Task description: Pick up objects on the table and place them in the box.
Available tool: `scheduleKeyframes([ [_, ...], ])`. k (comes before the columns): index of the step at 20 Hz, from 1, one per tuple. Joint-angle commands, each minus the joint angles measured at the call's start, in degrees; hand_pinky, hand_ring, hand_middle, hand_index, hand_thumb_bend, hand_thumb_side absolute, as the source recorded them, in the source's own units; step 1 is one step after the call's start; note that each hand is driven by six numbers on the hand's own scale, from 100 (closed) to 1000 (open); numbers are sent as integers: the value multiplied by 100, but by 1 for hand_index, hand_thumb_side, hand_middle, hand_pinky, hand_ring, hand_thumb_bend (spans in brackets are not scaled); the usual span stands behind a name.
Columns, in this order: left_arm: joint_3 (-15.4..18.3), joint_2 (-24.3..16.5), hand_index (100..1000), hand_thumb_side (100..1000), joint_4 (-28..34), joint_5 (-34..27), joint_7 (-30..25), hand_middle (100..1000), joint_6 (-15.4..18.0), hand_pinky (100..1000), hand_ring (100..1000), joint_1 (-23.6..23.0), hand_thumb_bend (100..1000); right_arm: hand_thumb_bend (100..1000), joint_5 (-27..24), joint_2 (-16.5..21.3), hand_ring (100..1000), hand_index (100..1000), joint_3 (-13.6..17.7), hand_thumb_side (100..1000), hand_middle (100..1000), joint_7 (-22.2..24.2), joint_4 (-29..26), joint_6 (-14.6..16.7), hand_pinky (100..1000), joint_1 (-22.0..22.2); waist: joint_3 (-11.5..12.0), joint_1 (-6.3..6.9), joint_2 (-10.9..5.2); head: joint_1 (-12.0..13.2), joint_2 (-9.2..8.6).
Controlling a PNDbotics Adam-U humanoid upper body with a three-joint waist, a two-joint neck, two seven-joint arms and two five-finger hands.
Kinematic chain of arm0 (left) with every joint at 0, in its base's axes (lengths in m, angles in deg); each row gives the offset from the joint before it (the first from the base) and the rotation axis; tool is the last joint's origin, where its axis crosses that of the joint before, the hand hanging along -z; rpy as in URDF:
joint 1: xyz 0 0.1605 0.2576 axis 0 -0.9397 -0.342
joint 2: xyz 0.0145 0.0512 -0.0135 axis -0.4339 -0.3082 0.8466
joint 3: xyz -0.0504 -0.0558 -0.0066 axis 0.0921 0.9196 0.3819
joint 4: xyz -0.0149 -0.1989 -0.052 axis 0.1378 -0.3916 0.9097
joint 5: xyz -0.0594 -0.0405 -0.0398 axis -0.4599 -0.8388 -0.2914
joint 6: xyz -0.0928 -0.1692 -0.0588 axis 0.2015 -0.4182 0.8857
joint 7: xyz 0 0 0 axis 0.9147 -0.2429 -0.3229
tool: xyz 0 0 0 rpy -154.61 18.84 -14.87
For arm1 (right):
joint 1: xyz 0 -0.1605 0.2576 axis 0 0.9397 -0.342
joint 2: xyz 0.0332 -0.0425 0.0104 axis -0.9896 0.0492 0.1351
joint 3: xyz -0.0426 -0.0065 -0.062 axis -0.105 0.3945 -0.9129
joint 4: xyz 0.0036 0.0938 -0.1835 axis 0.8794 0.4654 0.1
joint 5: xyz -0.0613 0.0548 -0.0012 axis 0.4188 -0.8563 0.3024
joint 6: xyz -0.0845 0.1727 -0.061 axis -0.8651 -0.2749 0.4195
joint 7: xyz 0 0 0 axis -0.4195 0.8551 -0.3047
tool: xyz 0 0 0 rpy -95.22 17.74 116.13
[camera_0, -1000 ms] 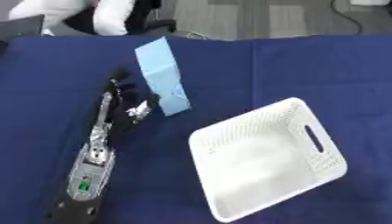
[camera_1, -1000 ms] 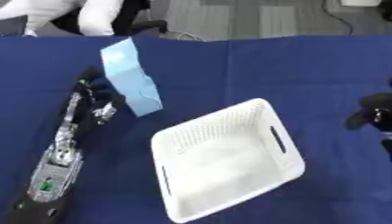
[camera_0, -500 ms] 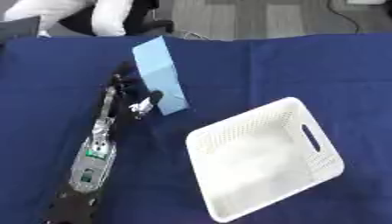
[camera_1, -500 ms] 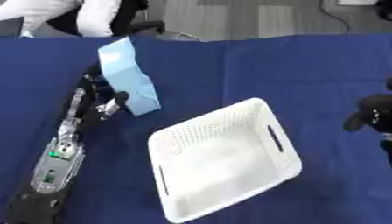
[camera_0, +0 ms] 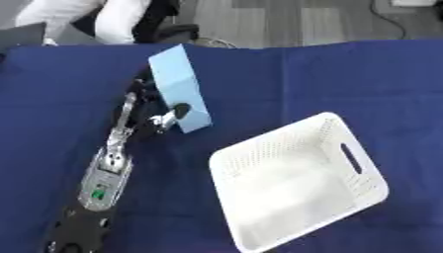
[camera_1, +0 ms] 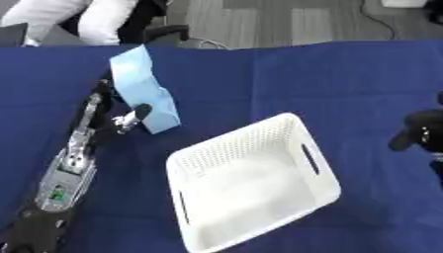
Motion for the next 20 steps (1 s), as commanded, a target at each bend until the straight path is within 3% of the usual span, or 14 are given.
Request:
scheduleKeyframes([
  [1, -13, -270, 1000, 553, 32, -51, -8, 872, 78, 757, 815, 116, 775, 100, 17, 93, 834, 870, -2, 779, 887, 698, -77, 692, 715, -3, -1, 6, -116, 28, -69],
  [16, -14, -299, 1000, 569, -82, -64, -37, 869, 128, 757, 814, 257, 762, 100, -96, 64, 829, 858, -51, 778, 881, 698, -77, 607, 712, -120, -168, 54, -108, -5, -121],
  [20, -11, -287, 1000, 547, -95, -79, -59, 870, 162, 759, 815, 268, 797, 100, -133, 59, 827, 853, -55, 777, 879, 698, -77, 578, 710, -161, -221, 76, -98, -6, -137],
])
